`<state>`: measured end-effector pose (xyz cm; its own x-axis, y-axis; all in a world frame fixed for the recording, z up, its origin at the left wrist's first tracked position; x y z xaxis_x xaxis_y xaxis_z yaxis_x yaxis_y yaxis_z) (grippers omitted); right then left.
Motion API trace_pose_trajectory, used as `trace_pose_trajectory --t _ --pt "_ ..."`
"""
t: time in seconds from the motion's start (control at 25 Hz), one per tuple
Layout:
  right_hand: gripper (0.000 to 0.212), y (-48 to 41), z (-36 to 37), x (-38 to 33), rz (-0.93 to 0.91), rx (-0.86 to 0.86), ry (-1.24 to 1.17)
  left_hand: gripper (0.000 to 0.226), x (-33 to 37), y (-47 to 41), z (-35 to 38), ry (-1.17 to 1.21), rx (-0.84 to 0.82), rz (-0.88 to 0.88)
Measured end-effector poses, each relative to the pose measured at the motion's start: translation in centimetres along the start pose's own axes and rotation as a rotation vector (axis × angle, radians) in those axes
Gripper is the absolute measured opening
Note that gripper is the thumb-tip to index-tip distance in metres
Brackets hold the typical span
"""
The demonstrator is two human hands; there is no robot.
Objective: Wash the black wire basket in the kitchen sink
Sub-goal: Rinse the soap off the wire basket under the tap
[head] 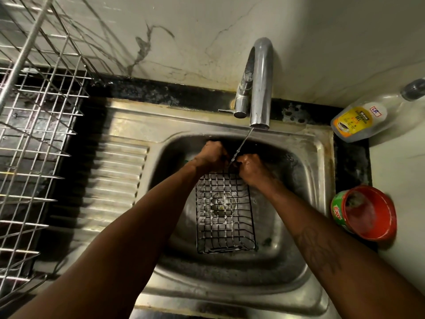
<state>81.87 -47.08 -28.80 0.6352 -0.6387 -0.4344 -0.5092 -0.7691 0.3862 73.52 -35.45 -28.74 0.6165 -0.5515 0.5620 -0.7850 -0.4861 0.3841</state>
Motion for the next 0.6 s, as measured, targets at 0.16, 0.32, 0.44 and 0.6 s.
trace_pose_trajectory --t 0.16,0.32,0.44,0.6 --pt "0.037 0.0 0.2 0.2 0.006 -0.055 0.019 0.011 0.0 -0.1 0.2 0.019 -0.019 -0.002" --pt "0.035 -0.1 0.2 1.2 0.082 -0.144 0.119 0.011 0.5 -0.1 0.2 0.03 -0.008 0.028" --pt "0.037 0.3 -0.4 2.1 0.12 -0.175 0.192 0.019 1.0 0.0 0.7 0.047 -0.011 0.031" --pt "0.035 0.9 -0.4 2.5 0.091 -0.205 0.225 0.022 1.6 0.1 1.3 0.047 -0.074 0.055"
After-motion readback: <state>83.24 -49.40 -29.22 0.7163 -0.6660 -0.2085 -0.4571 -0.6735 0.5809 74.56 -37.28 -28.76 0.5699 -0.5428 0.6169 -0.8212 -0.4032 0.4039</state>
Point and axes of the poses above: each hand's wrist, its own y-axis away from the middle knuckle, its own z-axis out of the palm, x = y × z, the point moved 6 cm from there along -y, towards the middle knuckle, and after that the axes turned 5 degrees about x, right-handed, at the moved point
